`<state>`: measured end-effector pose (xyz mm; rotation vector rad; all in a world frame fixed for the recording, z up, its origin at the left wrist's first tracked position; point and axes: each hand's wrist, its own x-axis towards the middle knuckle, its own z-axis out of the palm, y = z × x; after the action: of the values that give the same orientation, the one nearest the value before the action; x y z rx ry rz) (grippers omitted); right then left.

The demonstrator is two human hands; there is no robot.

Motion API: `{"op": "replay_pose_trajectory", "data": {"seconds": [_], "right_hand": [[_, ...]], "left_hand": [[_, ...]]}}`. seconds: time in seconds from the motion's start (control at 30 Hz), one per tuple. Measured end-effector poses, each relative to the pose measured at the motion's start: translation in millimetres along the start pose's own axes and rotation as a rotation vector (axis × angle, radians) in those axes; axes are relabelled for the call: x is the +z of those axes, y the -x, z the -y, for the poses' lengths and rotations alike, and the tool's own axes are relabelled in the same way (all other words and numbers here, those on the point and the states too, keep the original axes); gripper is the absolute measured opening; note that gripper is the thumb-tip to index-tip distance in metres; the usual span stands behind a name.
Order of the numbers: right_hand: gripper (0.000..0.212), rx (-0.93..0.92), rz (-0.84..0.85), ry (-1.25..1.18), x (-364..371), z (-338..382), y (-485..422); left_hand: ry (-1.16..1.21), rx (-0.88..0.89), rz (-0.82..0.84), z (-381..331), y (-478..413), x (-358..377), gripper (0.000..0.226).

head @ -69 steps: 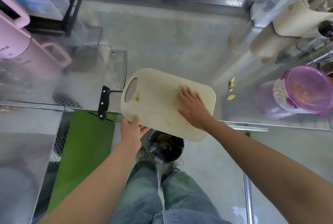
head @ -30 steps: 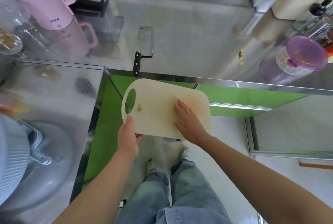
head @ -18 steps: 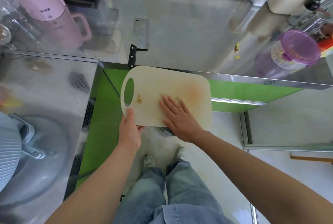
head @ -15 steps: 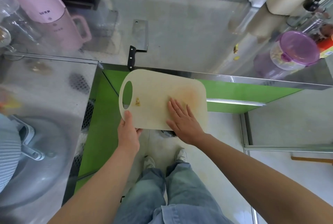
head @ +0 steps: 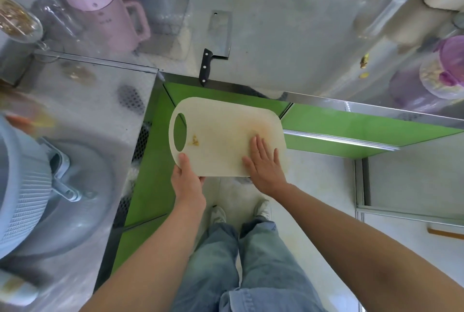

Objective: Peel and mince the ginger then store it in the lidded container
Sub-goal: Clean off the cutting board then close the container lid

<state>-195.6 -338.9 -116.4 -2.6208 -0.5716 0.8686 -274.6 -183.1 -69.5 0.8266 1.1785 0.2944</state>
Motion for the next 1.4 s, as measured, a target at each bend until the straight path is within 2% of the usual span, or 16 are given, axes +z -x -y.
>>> {"op": "replay_pose_trajectory", "data": {"seconds": [0.07,0.23,0.3,0.4,0.43,0.6,0.67,0.77,0.8,0.93,1.07,1.2,1.3,1.4], "right_hand": [[0.064,0.013,0.010,0.000,0,-3,-2],[0.061,-0.236,0.042,-0.027,11,22,-3],[0.061,-0.177,0.057,-0.021,16,16,-7],[0.064,0.071,0.081,-0.068,17,-1,-10],[0.065,0.098,0.086,-0.073,18,-4,-9],[0.062,-0.169,0.111,-0.091,25,13,1],[0.061,-0.115,0.128,-0.089,31,8,1],[0.063,0.088,0.135,-0.091,33,-7,2],[0.064,0.095,0.128,-0.100,31,-9,3],[0.063,-0.077,0.105,-0.108,25,-5,8],[0.065,0.172,0.084,-0.121,23,-21,7],[0.065,0.218,-0.074,-0.291,7,-27,7],[0.064,0.147,-0.194,-0.264,-9,-24,7],[0.064,-0.104,-0.156,-0.156,-15,-3,8]], "left_hand": [[-0.004,-0.005,-0.019,3,-3,-4,0.019],[0.007,-0.019,-0.046,6,-7,-4,0.023],[-0.002,-0.017,-0.058,7,-8,-4,0.024],[-0.028,-0.001,-0.081,8,-8,-7,0.026],[-0.037,0.003,-0.087,9,-8,-9,0.026],[-0.036,0.015,-0.126,9,-10,-15,0.024],[-0.038,0.024,-0.135,9,-10,-15,0.022],[-0.038,0.037,-0.146,8,-9,-15,0.021],[-0.041,0.038,-0.148,8,-9,-16,0.022],[-0.051,0.038,-0.138,9,-7,-14,0.022],[-0.066,0.046,-0.143,6,-5,-14,0.026],[-0.066,0.057,-0.135,1,-8,-16,0.026],[-0.074,0.076,-0.116,-2,-8,-14,0.023],[-0.100,0.105,-0.093,-2,-9,-10,0.023]]}}
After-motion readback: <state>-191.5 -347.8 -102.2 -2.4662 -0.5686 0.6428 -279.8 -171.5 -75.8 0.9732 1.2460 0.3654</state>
